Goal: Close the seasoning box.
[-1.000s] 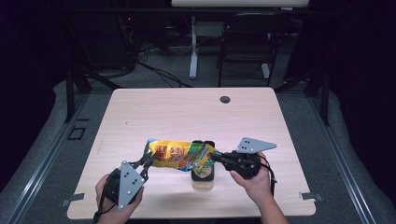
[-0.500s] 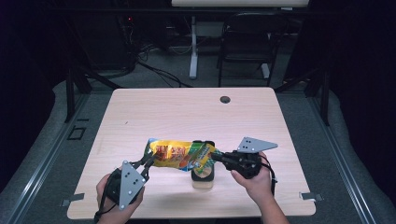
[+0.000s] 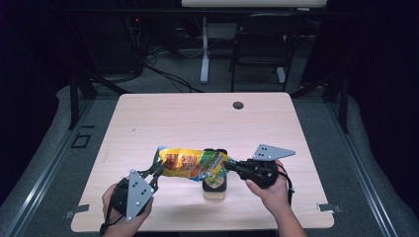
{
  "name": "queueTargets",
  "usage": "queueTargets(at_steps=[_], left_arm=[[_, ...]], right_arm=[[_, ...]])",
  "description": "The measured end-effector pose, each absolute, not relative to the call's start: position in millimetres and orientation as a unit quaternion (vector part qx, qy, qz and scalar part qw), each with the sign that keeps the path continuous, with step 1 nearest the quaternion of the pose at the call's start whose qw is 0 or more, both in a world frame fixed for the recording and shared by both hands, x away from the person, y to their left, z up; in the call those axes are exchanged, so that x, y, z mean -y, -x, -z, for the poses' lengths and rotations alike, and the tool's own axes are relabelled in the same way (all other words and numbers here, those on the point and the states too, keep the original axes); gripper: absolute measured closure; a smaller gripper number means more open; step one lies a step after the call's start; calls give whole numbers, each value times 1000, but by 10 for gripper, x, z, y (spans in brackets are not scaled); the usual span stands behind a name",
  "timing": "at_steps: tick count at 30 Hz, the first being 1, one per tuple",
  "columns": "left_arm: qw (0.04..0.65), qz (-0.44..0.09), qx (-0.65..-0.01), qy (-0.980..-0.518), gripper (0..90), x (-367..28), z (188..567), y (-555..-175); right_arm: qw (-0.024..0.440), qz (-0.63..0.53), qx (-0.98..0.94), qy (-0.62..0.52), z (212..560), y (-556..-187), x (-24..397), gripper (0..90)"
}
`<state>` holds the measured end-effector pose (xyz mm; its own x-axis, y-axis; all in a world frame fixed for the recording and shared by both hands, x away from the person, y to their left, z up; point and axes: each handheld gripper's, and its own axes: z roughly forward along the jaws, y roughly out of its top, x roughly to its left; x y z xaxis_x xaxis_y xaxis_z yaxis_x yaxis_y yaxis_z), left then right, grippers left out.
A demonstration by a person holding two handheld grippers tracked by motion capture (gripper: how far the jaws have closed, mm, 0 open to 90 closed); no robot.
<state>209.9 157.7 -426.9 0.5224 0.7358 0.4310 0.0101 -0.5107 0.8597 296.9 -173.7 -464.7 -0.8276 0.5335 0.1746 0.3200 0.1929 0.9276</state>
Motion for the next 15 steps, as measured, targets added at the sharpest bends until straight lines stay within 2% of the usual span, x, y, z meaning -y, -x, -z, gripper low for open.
queueTargets(at_steps=[15], left_arm=[[423, -421, -243, -765, 874, -1560, 4308, -2101]], right_arm=[[91, -561, -772, -286, 4729, -3009, 1738, 896]])
